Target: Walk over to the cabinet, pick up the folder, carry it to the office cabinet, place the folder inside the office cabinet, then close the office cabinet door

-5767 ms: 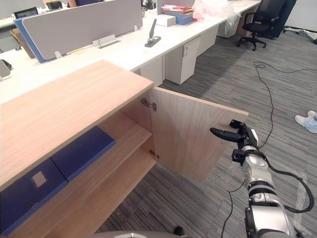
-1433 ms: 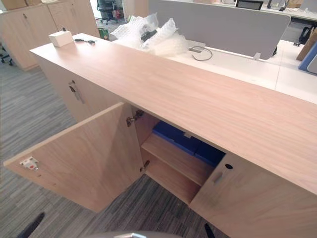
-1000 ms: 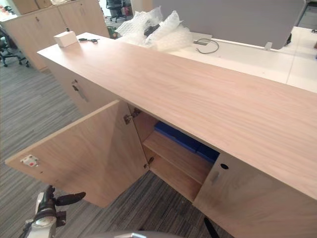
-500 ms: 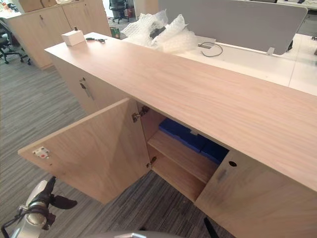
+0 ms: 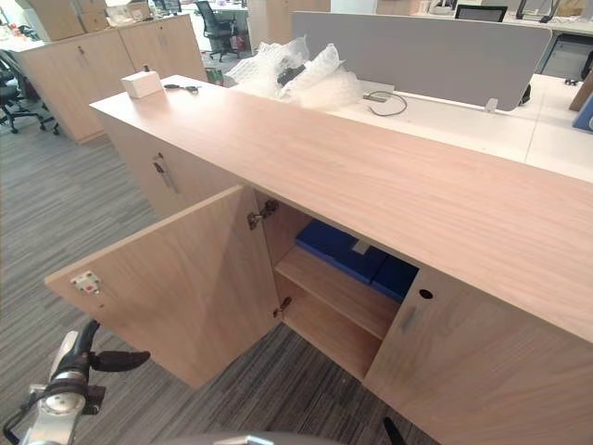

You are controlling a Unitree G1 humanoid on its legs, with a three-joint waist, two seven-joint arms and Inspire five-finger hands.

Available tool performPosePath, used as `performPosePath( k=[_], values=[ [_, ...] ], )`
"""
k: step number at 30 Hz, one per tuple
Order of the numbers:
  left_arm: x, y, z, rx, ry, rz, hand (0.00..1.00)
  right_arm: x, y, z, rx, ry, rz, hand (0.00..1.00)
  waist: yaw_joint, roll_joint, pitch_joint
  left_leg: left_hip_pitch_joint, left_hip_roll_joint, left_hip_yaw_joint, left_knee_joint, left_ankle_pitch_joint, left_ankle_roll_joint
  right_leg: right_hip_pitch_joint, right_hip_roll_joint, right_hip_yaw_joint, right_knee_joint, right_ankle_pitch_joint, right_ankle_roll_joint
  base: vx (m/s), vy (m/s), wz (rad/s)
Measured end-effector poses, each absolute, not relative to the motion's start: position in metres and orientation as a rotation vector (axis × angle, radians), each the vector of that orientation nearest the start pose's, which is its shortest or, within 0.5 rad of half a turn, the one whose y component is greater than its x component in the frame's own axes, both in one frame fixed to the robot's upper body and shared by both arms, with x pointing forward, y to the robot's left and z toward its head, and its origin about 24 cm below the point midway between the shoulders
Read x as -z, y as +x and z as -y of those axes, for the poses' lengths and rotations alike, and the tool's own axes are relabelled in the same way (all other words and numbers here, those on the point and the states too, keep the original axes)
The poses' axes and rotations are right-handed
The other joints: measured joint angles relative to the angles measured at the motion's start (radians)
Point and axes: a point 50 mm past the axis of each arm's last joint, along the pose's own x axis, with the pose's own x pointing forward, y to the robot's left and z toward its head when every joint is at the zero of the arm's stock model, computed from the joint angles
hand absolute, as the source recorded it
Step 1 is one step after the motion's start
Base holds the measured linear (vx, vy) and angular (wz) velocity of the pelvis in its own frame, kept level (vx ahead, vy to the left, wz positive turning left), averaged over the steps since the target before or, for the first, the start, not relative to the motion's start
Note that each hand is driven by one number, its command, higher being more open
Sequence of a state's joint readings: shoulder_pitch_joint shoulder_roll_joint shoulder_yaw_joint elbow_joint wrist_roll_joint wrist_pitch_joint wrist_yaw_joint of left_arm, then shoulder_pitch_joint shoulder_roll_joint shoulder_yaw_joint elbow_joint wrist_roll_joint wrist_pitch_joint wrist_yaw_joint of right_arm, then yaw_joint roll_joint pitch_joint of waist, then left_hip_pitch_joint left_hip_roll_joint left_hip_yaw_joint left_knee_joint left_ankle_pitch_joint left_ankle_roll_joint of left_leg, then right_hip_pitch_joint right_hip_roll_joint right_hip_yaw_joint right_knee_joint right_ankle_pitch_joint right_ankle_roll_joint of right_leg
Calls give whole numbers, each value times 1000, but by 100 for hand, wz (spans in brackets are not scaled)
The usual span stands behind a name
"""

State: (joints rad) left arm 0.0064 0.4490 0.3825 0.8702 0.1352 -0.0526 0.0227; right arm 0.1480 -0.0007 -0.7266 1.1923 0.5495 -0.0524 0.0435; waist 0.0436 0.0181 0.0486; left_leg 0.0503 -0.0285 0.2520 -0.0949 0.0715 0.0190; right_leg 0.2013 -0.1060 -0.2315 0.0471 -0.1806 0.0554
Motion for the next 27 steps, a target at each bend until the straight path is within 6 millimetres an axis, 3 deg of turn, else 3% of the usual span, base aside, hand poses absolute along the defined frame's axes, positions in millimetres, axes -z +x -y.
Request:
performPosePath(
  k=[3, 7, 13, 17, 27],
  values=[
    [77, 139, -376, -566, 285, -886, 100, 173, 14, 217, 1036, 855, -985, 100, -8, -3, 1, 33, -2, 19, 0, -15, 2, 29, -1, 18, -10, 1, 0, 61, -6, -19],
    [73, 133, -389, -601, 232, -914, 100, 173, 14, 220, 1033, 855, -977, 100, -9, 1, 3, 44, 2, 37, 1, -27, -4, 31, 0, 37, -8, 3, -3, 25, 0, -15],
    [47, 141, -414, -768, 18, -738, 100, 172, 12, 223, 1090, 909, -946, 100, -33, 3, -6, 45, 11, 36, 5, -31, -2, 27, 20, 34, 0, 16, -13, -10, -11, 0],
    [47, 144, -413, -784, -77, -691, 100, 172, 13, 223, 1104, 929, -929, 100, -51, 1, -19, 43, 11, 33, 5, -31, -2, 26, 20, 29, 1, 18, -15, -60, -20, 2],
    [47, 174, -391, -734, -171, -593, 100, 173, 4, 219, 1111, 929, -946, 100, -46, 2, -26, 42, 3, 21, 0, -35, -8, 28, 1, 12, 5, 17, -17, -74, 6, 4]
  ],
)
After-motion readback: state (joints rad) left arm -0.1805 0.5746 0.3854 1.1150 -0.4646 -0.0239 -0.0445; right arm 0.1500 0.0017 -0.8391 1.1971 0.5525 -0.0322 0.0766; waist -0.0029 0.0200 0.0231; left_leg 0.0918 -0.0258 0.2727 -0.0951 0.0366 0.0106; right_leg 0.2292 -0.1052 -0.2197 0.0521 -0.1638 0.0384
